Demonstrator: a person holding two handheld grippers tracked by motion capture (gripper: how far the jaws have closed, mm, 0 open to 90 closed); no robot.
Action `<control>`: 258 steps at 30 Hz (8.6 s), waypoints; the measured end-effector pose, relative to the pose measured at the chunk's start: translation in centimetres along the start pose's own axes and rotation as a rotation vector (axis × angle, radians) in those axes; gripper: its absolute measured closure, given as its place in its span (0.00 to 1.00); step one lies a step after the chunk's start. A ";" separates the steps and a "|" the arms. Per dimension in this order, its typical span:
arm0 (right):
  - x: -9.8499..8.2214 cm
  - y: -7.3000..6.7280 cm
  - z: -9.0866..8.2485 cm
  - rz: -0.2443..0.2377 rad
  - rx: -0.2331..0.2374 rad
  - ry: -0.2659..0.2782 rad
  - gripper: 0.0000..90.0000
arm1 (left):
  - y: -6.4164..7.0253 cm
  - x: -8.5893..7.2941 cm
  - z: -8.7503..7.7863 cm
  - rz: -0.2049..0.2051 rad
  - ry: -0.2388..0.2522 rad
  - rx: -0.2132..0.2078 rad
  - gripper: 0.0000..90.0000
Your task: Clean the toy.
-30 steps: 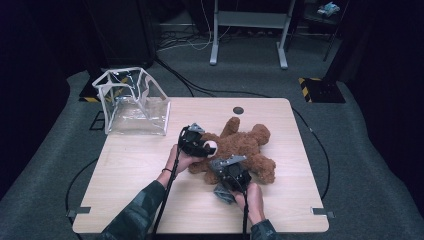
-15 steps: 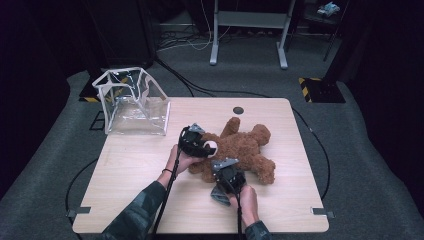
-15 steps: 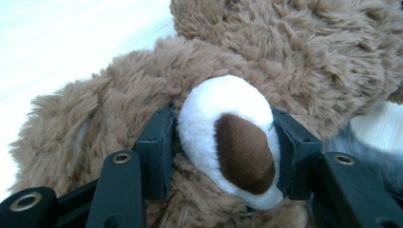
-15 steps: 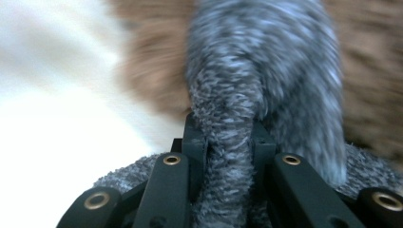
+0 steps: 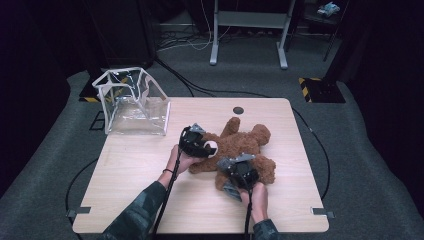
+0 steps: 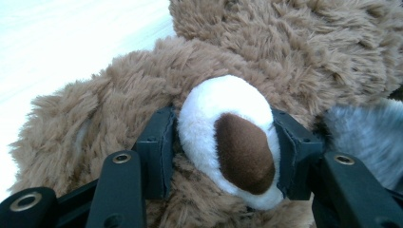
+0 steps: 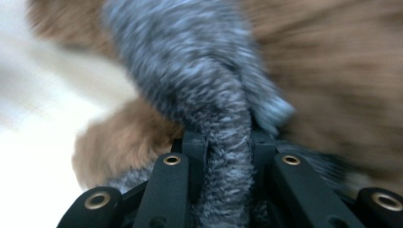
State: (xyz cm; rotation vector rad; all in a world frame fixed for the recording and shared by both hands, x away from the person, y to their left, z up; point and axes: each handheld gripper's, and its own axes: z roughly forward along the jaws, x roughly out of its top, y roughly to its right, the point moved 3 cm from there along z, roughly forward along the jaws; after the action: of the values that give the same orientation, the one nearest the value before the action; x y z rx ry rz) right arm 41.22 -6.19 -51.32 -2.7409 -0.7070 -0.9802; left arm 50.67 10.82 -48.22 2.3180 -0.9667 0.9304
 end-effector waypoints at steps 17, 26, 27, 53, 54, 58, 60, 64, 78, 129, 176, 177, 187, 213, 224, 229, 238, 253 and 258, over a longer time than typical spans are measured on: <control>0.8 1.3 -1.2 0.002 -0.081 0.059 0.84 | -0.1 0.0 0.1 0.011 0.001 -0.016 0.53; -2.8 5.7 -3.0 0.122 -0.222 0.033 0.84 | -0.2 0.0 0.0 0.014 -0.003 -0.029 0.53; -3.3 6.2 -3.2 0.152 -0.232 0.035 0.84 | -0.2 0.0 0.0 0.014 -0.004 -0.030 0.53; -4.6 8.8 -5.2 0.227 -0.251 0.047 0.84 | -0.2 0.0 0.1 0.014 -0.002 -0.033 0.53; -4.8 8.8 -5.3 0.242 -0.245 0.045 0.84 | -0.2 0.0 0.1 0.015 -0.002 -0.032 0.53; -3.7 6.3 -4.5 0.177 -0.173 0.045 0.83 | -0.2 0.0 0.1 0.017 -0.002 -0.031 0.53; -2.4 4.2 -3.6 0.110 -0.122 0.044 0.83 | -0.2 0.0 0.1 0.017 -0.001 -0.028 0.53; 0.3 0.4 -1.2 0.011 -0.039 0.021 0.83 | -0.2 0.0 0.1 0.017 0.000 -0.029 0.53; -3.7 6.7 -3.0 0.187 -0.181 -0.013 0.83 | -0.2 -0.1 0.1 0.008 0.005 -0.040 0.53; -4.1 12.3 -6.5 0.282 -0.241 0.000 0.83 | -0.2 -0.1 0.1 0.020 0.007 -0.041 0.53; -6.5 9.2 -7.4 0.247 -0.165 -0.063 0.83 | 0.1 -0.1 0.2 0.020 0.001 -0.015 0.53; -6.2 9.6 -8.0 0.253 -0.175 -0.039 0.83 | 0.0 -0.1 0.2 0.024 -0.003 -0.016 0.53; -4.4 10.4 -6.8 0.280 -0.181 0.039 0.83 | 0.1 -0.1 0.2 0.024 -0.004 -0.016 0.53; 0.0 11.0 -3.1 0.228 -0.121 0.014 0.84 | 0.0 -0.1 0.1 0.019 0.006 -0.028 0.53; -0.2 13.2 -5.1 0.245 -0.177 -0.010 0.84 | -0.1 -0.1 0.2 0.020 0.008 -0.026 0.53; 2.9 12.2 -5.9 0.219 -0.133 0.110 0.84 | -0.1 -0.1 0.2 0.026 0.005 -0.022 0.53; 1.1 12.8 -0.6 0.228 -0.124 -0.034 0.84 | -0.1 -0.2 0.1 0.021 0.012 -0.031 0.53; -3.7 15.0 -5.0 0.348 -0.172 0.044 0.83 | 1.1 -0.1 -0.6 0.049 0.117 0.074 0.40; -5.2 15.2 -5.5 0.354 -0.172 0.068 0.83 | 1.7 0.0 -1.4 0.065 0.145 0.107 0.32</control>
State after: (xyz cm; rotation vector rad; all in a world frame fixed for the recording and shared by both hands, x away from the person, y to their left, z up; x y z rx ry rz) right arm 41.92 -23.14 -50.04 -2.8203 -0.1206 -1.0837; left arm 48.79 10.57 -47.05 2.2802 -0.9587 1.1857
